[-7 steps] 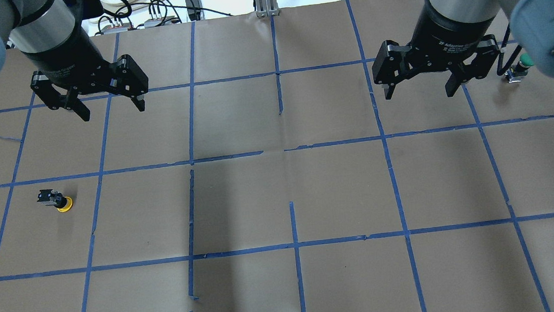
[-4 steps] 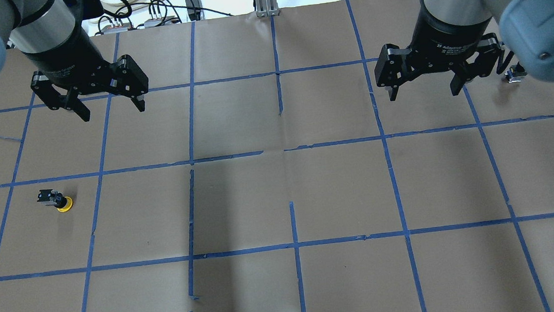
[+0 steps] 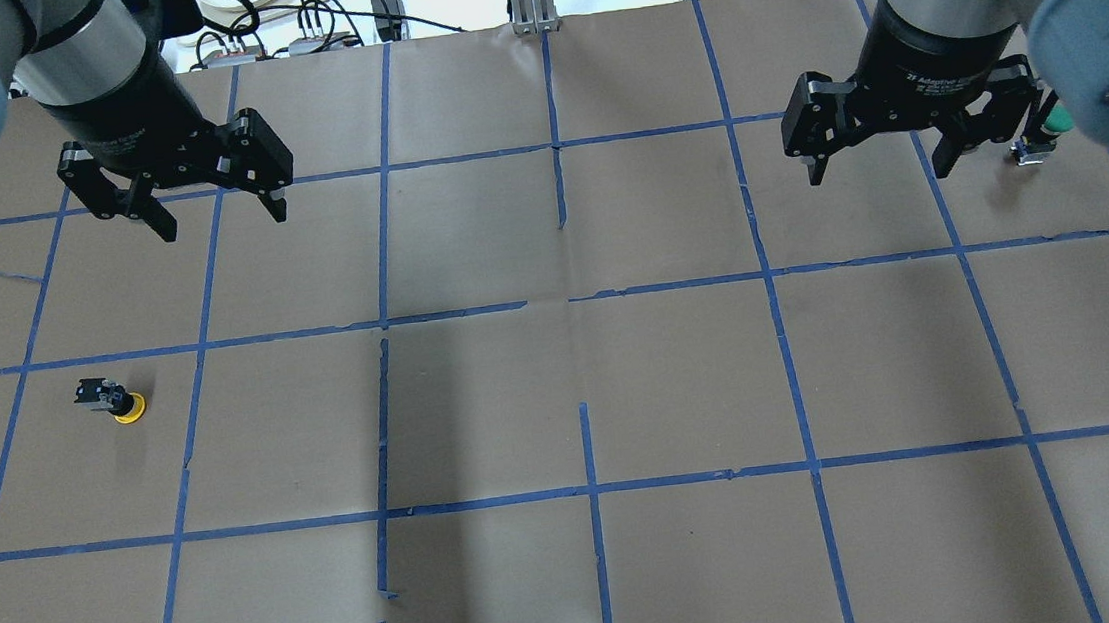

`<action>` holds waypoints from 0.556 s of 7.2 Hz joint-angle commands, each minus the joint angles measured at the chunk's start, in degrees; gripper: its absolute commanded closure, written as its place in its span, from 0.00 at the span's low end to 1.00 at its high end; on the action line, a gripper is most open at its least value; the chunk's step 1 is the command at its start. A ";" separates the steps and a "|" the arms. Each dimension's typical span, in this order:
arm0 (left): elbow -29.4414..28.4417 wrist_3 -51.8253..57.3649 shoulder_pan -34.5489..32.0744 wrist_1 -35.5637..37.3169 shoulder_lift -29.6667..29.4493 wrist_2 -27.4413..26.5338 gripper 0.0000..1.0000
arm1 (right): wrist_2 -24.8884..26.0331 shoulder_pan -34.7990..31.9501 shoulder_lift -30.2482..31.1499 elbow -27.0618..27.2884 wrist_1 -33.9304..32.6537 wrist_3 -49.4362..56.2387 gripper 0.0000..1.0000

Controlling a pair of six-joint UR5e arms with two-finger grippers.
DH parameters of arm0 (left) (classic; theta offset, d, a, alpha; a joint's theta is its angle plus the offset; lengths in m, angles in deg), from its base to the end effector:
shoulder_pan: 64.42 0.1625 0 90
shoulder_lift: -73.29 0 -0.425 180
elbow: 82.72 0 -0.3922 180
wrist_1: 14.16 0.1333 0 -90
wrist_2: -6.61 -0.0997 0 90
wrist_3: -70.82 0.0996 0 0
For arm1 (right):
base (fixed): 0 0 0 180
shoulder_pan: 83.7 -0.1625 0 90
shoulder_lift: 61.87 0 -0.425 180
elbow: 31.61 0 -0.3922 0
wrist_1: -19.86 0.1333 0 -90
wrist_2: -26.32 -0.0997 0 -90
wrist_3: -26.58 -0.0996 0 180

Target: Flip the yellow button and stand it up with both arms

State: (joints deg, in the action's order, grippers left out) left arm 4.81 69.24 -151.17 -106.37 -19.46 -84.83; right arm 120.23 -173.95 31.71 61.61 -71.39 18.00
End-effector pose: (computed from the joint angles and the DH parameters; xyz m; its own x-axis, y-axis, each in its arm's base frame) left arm -0.1018 -0.5145 0.4813 -0.9962 -0.0831 -0.0263 -0.0841 0.9955 0.0427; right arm 0.1285 -0.4676 0.4926 -0.9872 0.1467 0.0632 0.1445 0.9888 -0.0380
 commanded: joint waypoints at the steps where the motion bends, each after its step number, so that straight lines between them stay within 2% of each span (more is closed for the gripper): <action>1: 2.79 0.53 5.86 0.98 -0.93 0.03 0.01 | 0.13 -0.18 0.64 0.12 0.37 -0.04 0.00; 4: 15.17 10.58 13.35 15.36 -1.82 -0.14 0.01 | 0.31 -0.18 0.29 0.12 1.25 0.57 0.00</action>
State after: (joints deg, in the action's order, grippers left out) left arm 14.76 74.36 -140.70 -96.42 -21.16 -84.81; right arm 120.33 -174.13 32.05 61.73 -70.39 18.37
